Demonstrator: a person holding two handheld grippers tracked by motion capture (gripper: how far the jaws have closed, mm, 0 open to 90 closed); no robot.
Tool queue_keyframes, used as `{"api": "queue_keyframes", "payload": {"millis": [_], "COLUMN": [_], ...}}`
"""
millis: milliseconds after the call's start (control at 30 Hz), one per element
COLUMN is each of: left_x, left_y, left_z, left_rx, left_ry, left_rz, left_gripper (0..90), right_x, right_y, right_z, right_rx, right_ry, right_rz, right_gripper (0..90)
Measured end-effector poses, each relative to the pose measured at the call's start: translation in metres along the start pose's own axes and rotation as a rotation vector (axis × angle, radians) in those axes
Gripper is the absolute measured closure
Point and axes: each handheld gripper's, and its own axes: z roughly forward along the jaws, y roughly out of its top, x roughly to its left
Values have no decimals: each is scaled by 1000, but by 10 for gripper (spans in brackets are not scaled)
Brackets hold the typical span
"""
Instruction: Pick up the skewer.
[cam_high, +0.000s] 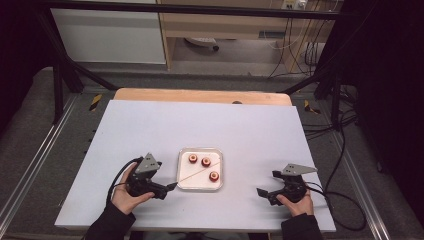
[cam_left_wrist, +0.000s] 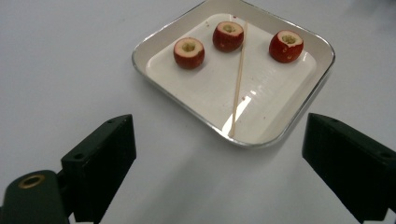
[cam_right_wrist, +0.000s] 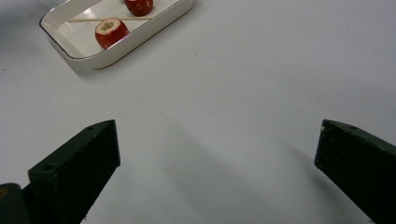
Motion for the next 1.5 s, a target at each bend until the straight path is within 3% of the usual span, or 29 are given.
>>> {"api": "queue_keyframes", "payload": {"millis": [367,600,867,933,1167,1500], "left_x": [-5,-8,-7,-7,-7,-9], "left_y": [23,29,24,24,20,18], "left_z": [26,48,62,63,66,68], "left_rx": [38,82,119,118,117,116], "left_ry": [1,-9,-23,-39,-30,-35], "left_rz": [11,24,18,7,1,13], "left_gripper": [140,239,391,421,633,790], "right_x": [0,0,0,0,0,0], "right_y": [0,0,0,0,0,0], "right_z": [0,1,1,1,0,1], "right_rx": [4,8,8,8,7,9], "right_ry": [0,2,4,5,7,10], "right_rz": [-3,-2,-2,-3,-8,-10], "right_gripper": [7,7,8,8,10,11]}}
